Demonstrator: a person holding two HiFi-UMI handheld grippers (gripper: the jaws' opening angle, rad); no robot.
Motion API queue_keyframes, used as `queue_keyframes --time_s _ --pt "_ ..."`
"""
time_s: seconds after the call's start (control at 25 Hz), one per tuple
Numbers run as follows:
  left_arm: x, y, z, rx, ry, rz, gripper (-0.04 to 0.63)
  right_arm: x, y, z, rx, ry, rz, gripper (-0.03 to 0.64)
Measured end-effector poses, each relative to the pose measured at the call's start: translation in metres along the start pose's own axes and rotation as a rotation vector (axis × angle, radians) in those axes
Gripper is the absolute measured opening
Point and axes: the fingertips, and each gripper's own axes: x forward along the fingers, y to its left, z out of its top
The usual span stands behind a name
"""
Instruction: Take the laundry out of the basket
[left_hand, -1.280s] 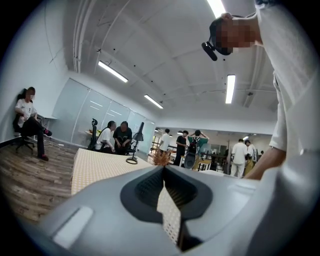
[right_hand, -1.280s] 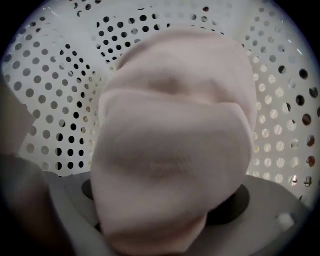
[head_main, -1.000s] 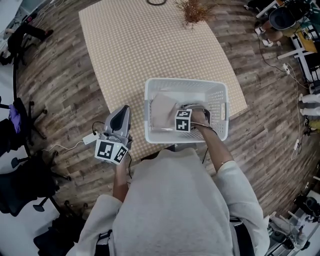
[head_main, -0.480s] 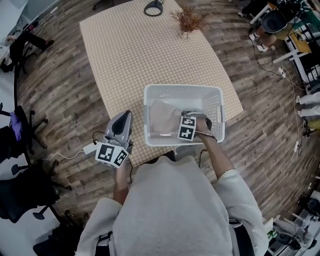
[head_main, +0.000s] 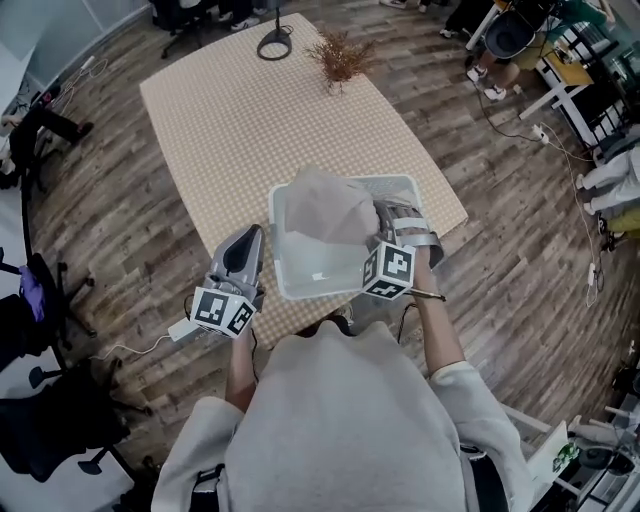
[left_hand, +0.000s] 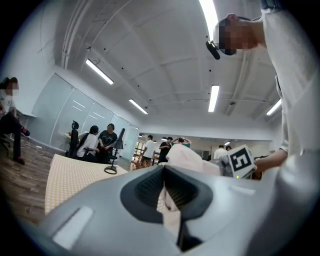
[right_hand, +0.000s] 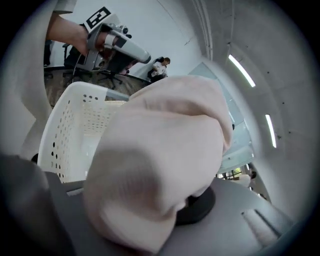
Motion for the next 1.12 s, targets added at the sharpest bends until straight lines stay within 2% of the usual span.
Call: queue_keyframes --time_s 0.16,0.32,0.44,0.6,0.72,0.8,0.92,1.04,1.12 --pt "0.004 -0.011 0.013 0.02 -0.018 -0.027 0.011 -0.014 -0.017 -0.003 0.066 -0.027 -0.071 0.13" --pt "0.004 -0.017 0.022 0.047 -0.021 -0.045 0.011 -0.023 -0.02 -0.01 0.247 -0.082 -0.086 0.132" --pt "0.003 -0.018 0.023 0.071 -0.012 -0.055 0.011 -0.041 -0.028 -0.005 0.544 -0.217 -0.083 0.132" --pt "-0.001 -0.018 0.024 0.071 -0.012 -0.079 0.011 -0.07 -0.04 0.005 0.987 -0.502 -0.072 0.132" --pt "0.0 -0.027 0.026 0.075 -0.007 -0.125 0.011 -0.094 -0.047 0.004 1.187 -0.706 -0.121 0.133" --pt "-0.001 -0.03 0.023 0.077 0.003 -0.156 0.011 -0.105 -0.049 0.003 1.246 -0.765 -0.169 0.133" --pt "-0.004 -0.031 0.016 0.077 0.017 -0.188 0.011 -0.115 -0.047 0.004 1.241 -0.756 -0.215 0.133" --pt "-0.004 -0.037 0.014 0.07 0.014 -0.202 0.011 -0.126 -0.04 0.007 1.204 -0.745 -0.212 0.133" --pt "-0.004 -0.043 0.016 0.071 0.01 -0.211 0.011 -0.135 -0.034 0.011 1.204 -0.772 -0.189 0.133"
